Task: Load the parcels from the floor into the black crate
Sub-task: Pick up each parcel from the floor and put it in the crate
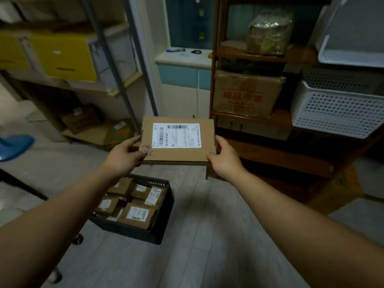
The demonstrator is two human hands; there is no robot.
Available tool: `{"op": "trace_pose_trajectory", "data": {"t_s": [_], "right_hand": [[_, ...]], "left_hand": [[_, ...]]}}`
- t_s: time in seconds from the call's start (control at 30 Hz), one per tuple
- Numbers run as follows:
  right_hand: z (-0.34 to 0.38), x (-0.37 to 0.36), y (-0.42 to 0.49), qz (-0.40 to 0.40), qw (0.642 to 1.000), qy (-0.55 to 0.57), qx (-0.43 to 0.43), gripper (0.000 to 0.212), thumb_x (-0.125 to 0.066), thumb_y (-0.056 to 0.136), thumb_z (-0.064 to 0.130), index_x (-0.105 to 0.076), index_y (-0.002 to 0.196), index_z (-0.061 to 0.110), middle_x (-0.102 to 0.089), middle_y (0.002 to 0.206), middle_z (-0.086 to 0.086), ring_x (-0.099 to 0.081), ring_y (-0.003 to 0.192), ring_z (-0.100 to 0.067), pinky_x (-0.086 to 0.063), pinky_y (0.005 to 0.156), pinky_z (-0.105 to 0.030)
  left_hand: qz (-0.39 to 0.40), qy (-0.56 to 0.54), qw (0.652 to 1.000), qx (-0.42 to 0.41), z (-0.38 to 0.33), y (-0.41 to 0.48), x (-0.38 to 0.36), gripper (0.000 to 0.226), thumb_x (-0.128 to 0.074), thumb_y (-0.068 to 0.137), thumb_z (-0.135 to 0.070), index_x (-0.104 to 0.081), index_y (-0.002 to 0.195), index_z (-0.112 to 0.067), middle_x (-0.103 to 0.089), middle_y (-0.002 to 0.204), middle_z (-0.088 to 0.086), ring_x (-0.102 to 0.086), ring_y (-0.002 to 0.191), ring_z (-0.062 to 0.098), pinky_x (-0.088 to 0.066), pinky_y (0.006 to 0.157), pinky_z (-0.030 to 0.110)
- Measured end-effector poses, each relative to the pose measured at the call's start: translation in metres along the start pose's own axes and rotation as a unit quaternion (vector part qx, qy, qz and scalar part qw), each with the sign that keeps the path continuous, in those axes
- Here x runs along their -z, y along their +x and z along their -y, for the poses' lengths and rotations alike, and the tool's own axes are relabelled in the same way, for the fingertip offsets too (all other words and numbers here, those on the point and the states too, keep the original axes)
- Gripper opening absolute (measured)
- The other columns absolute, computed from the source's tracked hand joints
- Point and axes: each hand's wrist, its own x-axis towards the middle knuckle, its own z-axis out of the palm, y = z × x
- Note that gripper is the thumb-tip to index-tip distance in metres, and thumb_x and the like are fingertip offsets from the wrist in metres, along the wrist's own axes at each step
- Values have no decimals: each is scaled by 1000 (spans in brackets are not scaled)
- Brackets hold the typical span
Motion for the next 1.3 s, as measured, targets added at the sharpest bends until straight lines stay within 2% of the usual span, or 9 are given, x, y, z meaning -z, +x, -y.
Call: {"op": "trace_pose_trajectory", "data": {"t_s": [0.2, 0.47, 0.57, 0.7, 0.8, 0.93, 1.03, 1.17, 1.3], "right_hand": [[40, -108, -20, 23, 999, -13, 30, 62, -60, 88, 13, -33, 141, 32, -54, 126, 3, -54, 111, -18, -51, 88, -34], [61, -235, -33, 51, 997, -27, 40, 64, -61, 85, 14, -34, 138, 37, -40, 88, 34, -49, 88, 1, -44, 78, -21], [68, -256, -22, 51, 997, -41, 51, 65, -61, 85, 14, -34, 139, 35, -41, 88, 34, -46, 87, 4, -39, 73, -14], [72, -280, 9, 33, 996, -60, 52, 66, -62, 84, 15, -32, 140, 37, -40, 88, 34, -46, 76, 9, -33, 63, -4], [65, -306, 41, 40, 996, -69, 41, 66, -61, 85, 15, -33, 143, 32, -43, 98, 26, -45, 85, 2, -30, 62, 0], [53, -349, 88, 93, 993, -72, 20, 64, -58, 86, 15, -33, 143, 29, -45, 113, 13, -49, 91, -3, -35, 63, -2], [40, -378, 113, 105, 991, -79, 6, 61, -57, 87, 15, -34, 143, 26, -51, 126, 2, -49, 95, -6, -37, 63, -6], [11, -406, 128, 110, 987, -110, -41, 54, -54, 89, 20, -37, 140, 27, -52, 121, 2, -53, 96, -14, -49, 76, -27], [-32, -434, 125, 104, 987, -86, -86, 47, -56, 88, 12, -47, 131, 30, -59, 120, 3, -58, 101, -11, -47, 78, -18]], "left_hand": [[-26, 9, 999, 20, 51, -6, 107, 61, -57, 89, -16, -31, 142, -29, -61, 106, -6, -61, 86, 7, -48, 66, 24], [-20, 62, 998, 13, 106, 9, 213, 62, -57, 89, -14, -31, 144, -25, -52, 134, 3, -59, 96, 13, -48, 72, 23], [-1, 64, 998, -7, 113, 30, 230, 62, -57, 89, -12, -31, 144, -23, -52, 134, 2, -56, 87, 4, -44, 63, 15], [6, 53, 999, 8, 127, 70, 241, 66, -57, 88, -11, -26, 145, -24, -44, 141, 4, -53, 116, 20, -49, 87, 30], [4, 58, 998, 17, 145, 102, 241, 65, -59, 87, -11, -30, 144, -24, -47, 138, 2, -53, 109, 15, -46, 72, 19], [6, 79, 996, 41, 170, 151, 248, 62, -60, 85, -11, -37, 140, -28, -50, 134, 0, -52, 114, 16, -50, 90, 38], [8, 103, 992, 70, 189, 185, 252, 65, -61, 84, -11, -34, 141, -28, -49, 136, 0, -54, 111, 18, -50, 88, 37], [58, 143, 982, 107, 225, 225, 239, 58, -64, 84, -17, -40, 136, -18, -51, 133, 6, -55, 110, 25, -50, 91, 45], [148, 161, 969, 118, 277, 260, 218, 50, -63, 83, -15, -42, 129, -15, -56, 122, 8, -56, 101, 21, -52, 85, 40]]}}
